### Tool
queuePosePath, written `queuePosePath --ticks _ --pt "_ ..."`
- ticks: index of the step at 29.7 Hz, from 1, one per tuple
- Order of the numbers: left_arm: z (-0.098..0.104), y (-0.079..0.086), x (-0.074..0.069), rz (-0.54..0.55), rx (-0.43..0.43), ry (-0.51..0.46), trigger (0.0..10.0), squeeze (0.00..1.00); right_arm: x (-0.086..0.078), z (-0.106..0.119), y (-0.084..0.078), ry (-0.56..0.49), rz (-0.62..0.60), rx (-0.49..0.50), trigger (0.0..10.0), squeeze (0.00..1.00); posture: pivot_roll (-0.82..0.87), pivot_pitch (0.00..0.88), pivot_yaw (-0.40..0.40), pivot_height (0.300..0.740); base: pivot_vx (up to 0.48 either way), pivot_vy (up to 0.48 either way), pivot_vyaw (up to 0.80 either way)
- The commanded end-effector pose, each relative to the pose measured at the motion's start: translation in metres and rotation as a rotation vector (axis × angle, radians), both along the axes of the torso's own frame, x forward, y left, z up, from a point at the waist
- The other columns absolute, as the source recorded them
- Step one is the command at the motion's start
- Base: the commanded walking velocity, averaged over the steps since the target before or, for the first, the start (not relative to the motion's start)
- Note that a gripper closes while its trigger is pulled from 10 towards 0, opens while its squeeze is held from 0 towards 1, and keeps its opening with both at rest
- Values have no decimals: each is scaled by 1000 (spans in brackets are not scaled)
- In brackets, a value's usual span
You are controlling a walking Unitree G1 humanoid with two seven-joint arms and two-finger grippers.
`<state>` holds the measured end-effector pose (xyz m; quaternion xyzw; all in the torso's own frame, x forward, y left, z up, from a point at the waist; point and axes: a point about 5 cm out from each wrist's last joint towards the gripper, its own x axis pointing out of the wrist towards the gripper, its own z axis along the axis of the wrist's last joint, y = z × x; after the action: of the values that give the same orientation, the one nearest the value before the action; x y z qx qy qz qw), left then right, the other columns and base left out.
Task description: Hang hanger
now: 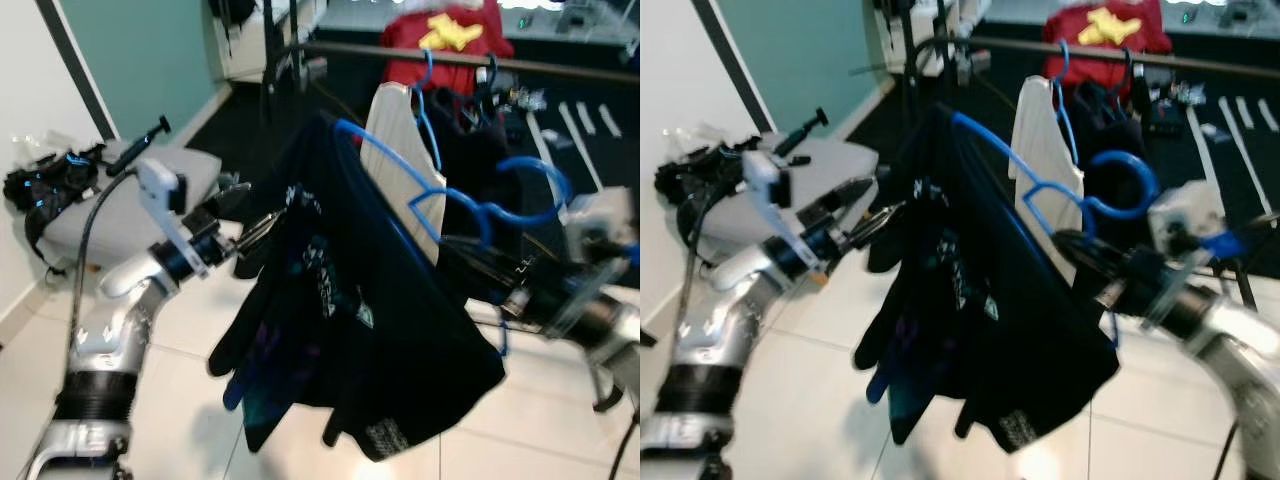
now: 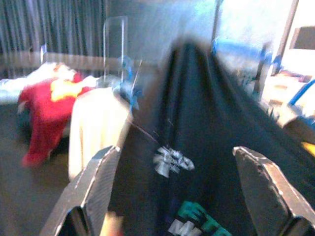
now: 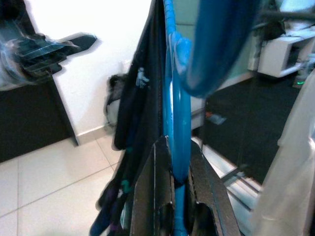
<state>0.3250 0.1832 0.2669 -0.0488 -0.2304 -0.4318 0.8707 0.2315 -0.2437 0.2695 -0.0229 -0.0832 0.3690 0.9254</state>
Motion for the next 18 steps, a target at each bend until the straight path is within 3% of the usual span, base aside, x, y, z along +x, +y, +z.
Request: queuePosePath --ticks 1,3,7,9,10,13,18 --pt "19 4 -8 -104 25 -71 10000 0 -12 8 1 -22 113 -16 10000 0 -98 132 35 740 0 0 0" --pt "19 4 -8 -104 25 -71 10000 0 -12 8 1 -22 113 -16 10000 0 -98 132 35 740 0 0 0" --pt "38 5 -12 -154 76 -157 10000 0 -18 8 1 1 178 -64 10000 0 -102 132 39 740 0 0 0" --pt "53 7 -15 -198 163 -218 10000 0 -22 13 -3 17 213 -100 10000 0 -105 133 43 740 0 0 0" --pt "53 5 -14 -216 224 -222 10000 0 -25 19 -1 8 249 -105 10000 0 -106 136 48 740 0 0 0" --pt "45 -2 -12 -243 293 -207 10000 0 -28 29 2 -20 297 -102 10000 0 -107 136 49 740 0 0 0" --pt "36 -9 -12 -282 316 -186 10000 0 -31 38 4 -47 324 -95 10000 0 -109 135 51 740 0 0 0"
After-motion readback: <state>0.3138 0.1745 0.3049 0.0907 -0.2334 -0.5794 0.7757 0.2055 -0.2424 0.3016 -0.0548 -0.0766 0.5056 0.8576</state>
